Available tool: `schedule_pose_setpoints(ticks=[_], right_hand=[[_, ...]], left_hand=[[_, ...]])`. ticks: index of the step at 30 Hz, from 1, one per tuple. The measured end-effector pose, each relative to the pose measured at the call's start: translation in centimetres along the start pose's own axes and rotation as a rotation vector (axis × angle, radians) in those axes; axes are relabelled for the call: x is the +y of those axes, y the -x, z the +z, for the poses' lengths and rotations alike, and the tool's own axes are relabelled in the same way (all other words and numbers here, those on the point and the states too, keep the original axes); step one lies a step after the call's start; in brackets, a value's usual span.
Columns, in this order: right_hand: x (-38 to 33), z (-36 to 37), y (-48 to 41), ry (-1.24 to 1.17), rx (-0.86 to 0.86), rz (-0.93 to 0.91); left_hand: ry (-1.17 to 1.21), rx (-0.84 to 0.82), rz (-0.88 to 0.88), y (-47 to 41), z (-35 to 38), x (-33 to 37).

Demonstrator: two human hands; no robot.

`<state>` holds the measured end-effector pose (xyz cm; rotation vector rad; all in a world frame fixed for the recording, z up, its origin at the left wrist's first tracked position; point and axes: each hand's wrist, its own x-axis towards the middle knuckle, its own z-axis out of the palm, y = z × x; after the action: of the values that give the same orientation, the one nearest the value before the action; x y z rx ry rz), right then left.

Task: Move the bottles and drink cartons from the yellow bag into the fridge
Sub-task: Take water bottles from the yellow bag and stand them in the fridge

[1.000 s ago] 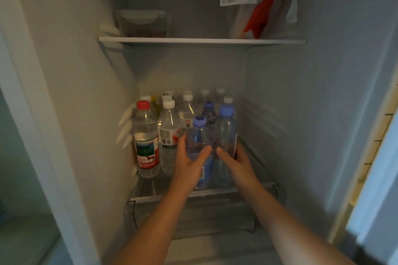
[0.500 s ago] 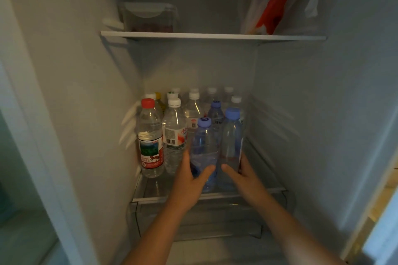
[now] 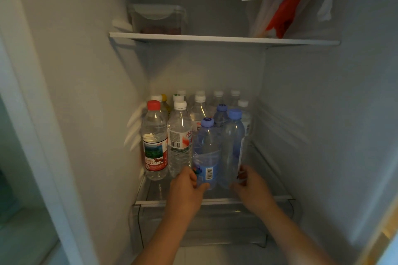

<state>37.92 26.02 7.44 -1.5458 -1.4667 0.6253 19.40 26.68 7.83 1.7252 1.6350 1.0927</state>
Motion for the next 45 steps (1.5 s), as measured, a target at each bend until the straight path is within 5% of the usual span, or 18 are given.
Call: schedule_pose_setpoints(ticks=[15, 25, 30, 34, 45], right_hand=[[-1.3, 2.2, -3.1, 0.170, 0.104, 0.041], [-2.9, 0.8, -0.4, 0.014, 0.033, -0.012], [-2.1, 1.5, 2.3, 0.291, 0.150, -0.168], [-1.3, 2.4, 5.3, 0.637, 0.129, -0.117], [1.1, 5.5, 12.6, 0.828, 0.050, -0.003]], left_hand=[[-0.054, 0.111, -0.039, -2.8, 1.5, 0.5], [-0.133, 0.103, 0.100, -1.5, 0.8, 0.3], [-0.311, 0.237, 0.352, 0.8, 0.0, -1.1], [-0.413, 0.244, 0.410, 2.8, -0.6, -3.4], [-0.542, 0.000, 0.384, 9.7, -1.4, -8.4]])
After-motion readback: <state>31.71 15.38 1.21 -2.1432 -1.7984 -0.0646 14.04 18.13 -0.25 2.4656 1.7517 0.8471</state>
